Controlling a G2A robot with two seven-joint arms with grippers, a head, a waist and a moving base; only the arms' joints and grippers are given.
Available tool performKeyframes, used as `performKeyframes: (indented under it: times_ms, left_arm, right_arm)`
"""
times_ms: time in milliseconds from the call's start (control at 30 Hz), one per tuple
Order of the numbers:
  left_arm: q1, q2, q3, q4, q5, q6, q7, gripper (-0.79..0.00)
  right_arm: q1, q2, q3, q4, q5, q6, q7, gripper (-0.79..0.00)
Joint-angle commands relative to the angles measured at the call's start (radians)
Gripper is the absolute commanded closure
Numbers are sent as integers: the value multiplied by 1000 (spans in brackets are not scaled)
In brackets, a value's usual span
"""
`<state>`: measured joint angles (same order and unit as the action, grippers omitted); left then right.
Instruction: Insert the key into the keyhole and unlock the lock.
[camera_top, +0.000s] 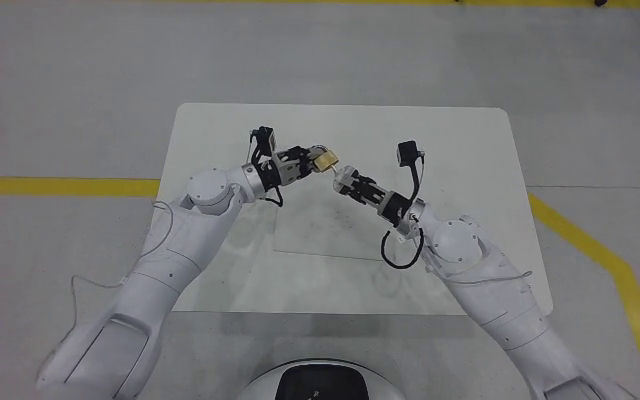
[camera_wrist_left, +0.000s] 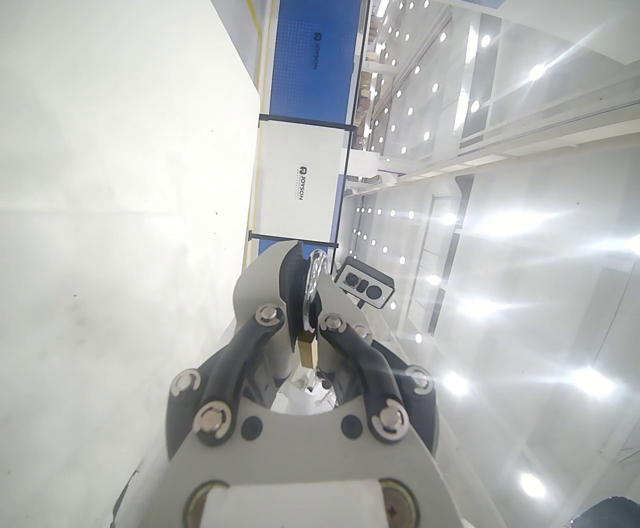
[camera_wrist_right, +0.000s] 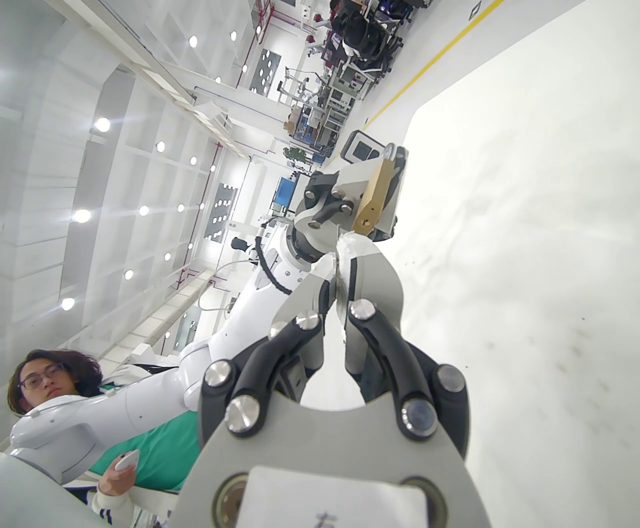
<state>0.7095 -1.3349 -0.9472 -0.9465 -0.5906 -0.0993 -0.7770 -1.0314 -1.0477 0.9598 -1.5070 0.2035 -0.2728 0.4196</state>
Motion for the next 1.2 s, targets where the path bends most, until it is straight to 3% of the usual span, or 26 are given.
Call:
performKeyframes:
  times_ms: [0, 1167]
  left_arm:
    - [3, 0, -4, -3, 1, 1, -1, 0]
    - [96, 13, -76, -145, 155, -33, 76, 0]
  right_arm:
    - [2, -4, -1, 10, -4, 2, -5, 0]
    - [-23, -44, 31, 17, -61, 1, 21, 0]
